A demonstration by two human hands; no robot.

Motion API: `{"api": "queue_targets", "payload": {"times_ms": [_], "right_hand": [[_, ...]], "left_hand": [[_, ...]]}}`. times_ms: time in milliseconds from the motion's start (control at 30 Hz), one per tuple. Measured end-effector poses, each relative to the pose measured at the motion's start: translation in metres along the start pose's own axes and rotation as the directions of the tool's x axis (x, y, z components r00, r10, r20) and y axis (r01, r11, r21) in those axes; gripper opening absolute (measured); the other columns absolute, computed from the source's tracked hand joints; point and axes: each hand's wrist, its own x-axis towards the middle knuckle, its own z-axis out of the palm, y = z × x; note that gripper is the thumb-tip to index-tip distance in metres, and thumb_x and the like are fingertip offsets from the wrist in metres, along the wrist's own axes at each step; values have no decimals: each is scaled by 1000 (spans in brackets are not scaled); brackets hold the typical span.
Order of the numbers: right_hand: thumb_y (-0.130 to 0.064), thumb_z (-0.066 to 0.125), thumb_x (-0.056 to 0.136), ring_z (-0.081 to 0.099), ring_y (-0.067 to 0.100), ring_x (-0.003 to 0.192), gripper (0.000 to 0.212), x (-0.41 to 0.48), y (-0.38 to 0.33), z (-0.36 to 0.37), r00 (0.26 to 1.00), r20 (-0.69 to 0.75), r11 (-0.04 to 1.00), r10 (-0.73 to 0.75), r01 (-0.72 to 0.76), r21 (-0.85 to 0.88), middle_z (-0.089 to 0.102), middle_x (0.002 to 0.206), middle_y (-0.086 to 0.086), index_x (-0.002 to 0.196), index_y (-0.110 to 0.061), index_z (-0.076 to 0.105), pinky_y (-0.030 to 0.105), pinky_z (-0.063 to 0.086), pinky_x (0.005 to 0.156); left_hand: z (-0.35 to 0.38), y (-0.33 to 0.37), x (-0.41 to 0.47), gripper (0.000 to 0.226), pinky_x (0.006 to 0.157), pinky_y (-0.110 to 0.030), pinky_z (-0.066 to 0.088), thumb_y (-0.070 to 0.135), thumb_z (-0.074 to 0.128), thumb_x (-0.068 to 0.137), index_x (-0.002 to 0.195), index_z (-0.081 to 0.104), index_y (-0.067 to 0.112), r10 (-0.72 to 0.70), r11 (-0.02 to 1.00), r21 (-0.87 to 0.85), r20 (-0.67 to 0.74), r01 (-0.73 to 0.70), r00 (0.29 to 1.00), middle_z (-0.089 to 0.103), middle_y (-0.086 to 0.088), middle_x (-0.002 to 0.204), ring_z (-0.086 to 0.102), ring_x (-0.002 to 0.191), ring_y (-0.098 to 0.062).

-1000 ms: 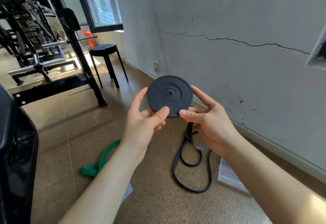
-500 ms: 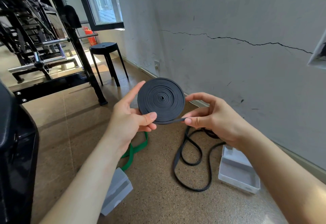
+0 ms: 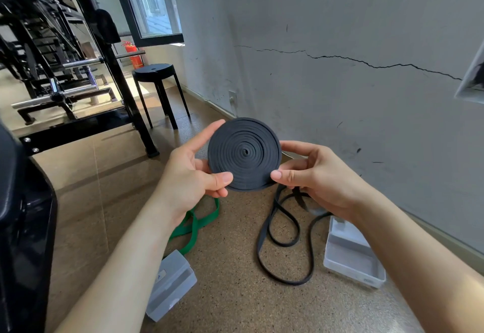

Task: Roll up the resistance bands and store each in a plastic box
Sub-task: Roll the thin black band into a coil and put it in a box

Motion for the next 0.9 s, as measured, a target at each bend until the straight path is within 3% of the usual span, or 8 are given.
{"api": "queue_targets", "payload": {"times_ms": [67, 233, 400, 533, 667, 800, 900], "right_hand": [[-15, 80, 63, 60, 7, 58, 64, 0, 1, 2, 1000, -24, 1000, 9, -9, -8, 71, 70, 3, 123, -21, 61, 21, 45, 62], [2, 76, 76, 58, 8, 55, 65, 1, 5, 9, 989, -141, 999, -39, 39, -3, 69, 67, 4, 130, -27, 56, 16, 46, 55], [6, 72, 78, 53, 10, 57, 64, 3, 7, 12, 963, -265, 968, -47, 110, 227, 62, 68, 9, 130, -28, 59, 19, 41, 59], [8, 69, 80, 52, 8, 55, 61, 5, 13, 21, 968, -251, 939, -17, 102, 330, 59, 65, 4, 128, -29, 59, 19, 42, 54], [-1, 74, 79, 60, 12, 62, 58, 2, 10, 14, 985, -151, 986, -78, 99, 136, 66, 75, 8, 125, -31, 55, 20, 47, 60], [0, 78, 74, 64, 18, 66, 76, 1, 6, 9, 994, -65, 995, -87, 84, -47, 71, 82, 10, 135, -26, 41, 26, 52, 66], [4, 78, 72, 62, 21, 64, 87, -1, 2, 4, 992, -59, 991, -114, 109, -81, 71, 81, 16, 138, -37, 38, 29, 55, 64]], "left_hand": [[0, 1, 0, 91, 56, -32, 55, -16, 68, 73, 135, 46, 46, 4, 999, 48, 20, -5, 1000, 72, -18, 83, 62, 53, -25], [4, -4, 0, 88, 59, -32, 54, -10, 70, 76, 139, 42, 44, 1, 1000, 24, -15, -1, 1000, 73, -12, 80, 61, 55, -21], [30, -4, -6, 75, 58, -19, 50, 2, 70, 82, 138, 39, 41, 47, 971, -223, -175, -86, 984, 73, -1, 80, 60, 63, -8], [53, -6, -11, 82, 54, -20, 48, 7, 69, 84, 144, 26, 42, 55, 981, -176, -153, -82, 987, 71, -2, 99, 61, 60, -12], [43, -6, -5, 85, 61, -29, 56, -2, 68, 83, 147, 29, 38, 2, 976, -214, -166, -38, 986, 71, -6, 102, 70, 65, -24], [29, -4, -1, 88, 60, -30, 58, -13, 65, 80, 145, 34, 39, -25, 977, -211, -134, -4, 991, 74, -6, 89, 70, 64, -29], [23, -2, -1, 90, 57, -28, 57, -17, 63, 79, 144, 36, 39, -24, 988, -154, -74, 13, 997, 74, -11, 89, 70, 63, -31]]}}
